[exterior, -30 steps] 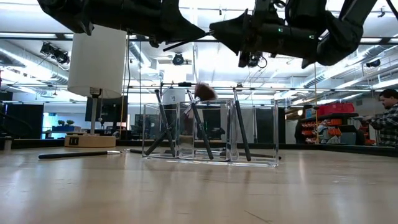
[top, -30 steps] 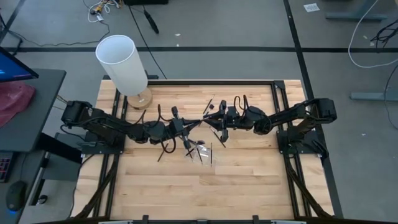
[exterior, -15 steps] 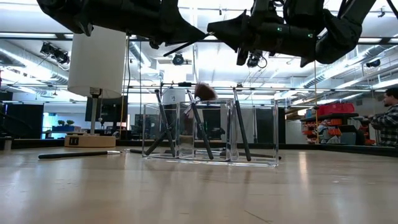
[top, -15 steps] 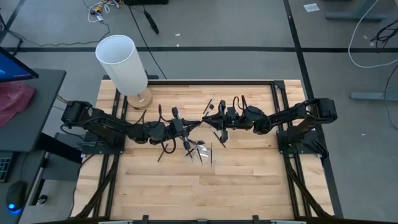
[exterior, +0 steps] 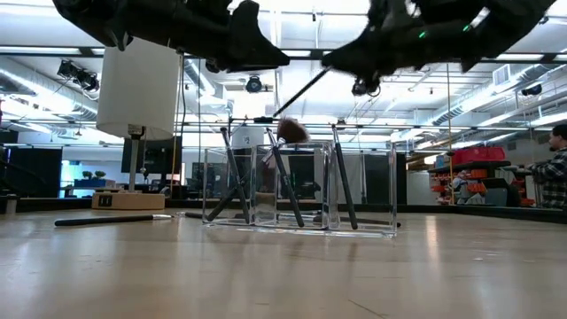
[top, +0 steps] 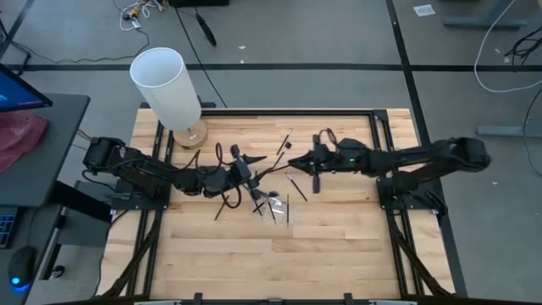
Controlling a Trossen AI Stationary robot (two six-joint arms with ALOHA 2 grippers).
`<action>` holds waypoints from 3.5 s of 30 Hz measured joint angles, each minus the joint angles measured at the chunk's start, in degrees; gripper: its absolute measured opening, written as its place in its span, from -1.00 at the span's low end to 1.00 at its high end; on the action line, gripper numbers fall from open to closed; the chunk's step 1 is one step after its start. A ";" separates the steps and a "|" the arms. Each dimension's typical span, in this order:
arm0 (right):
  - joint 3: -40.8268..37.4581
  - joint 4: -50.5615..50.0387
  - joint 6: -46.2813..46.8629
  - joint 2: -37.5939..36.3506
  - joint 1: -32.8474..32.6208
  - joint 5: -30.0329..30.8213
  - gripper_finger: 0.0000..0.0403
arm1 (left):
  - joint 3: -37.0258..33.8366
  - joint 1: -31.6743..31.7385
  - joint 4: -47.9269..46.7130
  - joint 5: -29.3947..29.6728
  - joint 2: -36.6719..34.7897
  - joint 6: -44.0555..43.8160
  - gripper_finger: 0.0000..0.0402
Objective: Put items in baskets/containers
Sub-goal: Put the black eyeshadow brush into the transparent organizer
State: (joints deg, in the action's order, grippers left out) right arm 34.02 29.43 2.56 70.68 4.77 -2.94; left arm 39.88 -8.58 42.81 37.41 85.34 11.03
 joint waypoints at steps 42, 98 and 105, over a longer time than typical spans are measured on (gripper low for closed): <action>15.13 -38.45 3.81 11.85 -10.37 -13.61 -0.91 | 0.00 0.26 -5.01 2.40 0.07 -6.02 -0.08; -9.16 -18.52 7.62 2.32 8.07 5.46 -0.10 | 0.02 0.67 -10.63 3.91 0.11 -9.14 -0.08; -13.40 -2.91 11.99 14.34 0.48 9.75 0.11 | 0.02 2.43 -10.43 3.90 0.11 -10.41 -0.08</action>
State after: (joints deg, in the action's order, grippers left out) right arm 20.62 26.51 14.55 85.02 5.26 6.81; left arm 39.90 -6.15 32.39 41.32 85.45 0.61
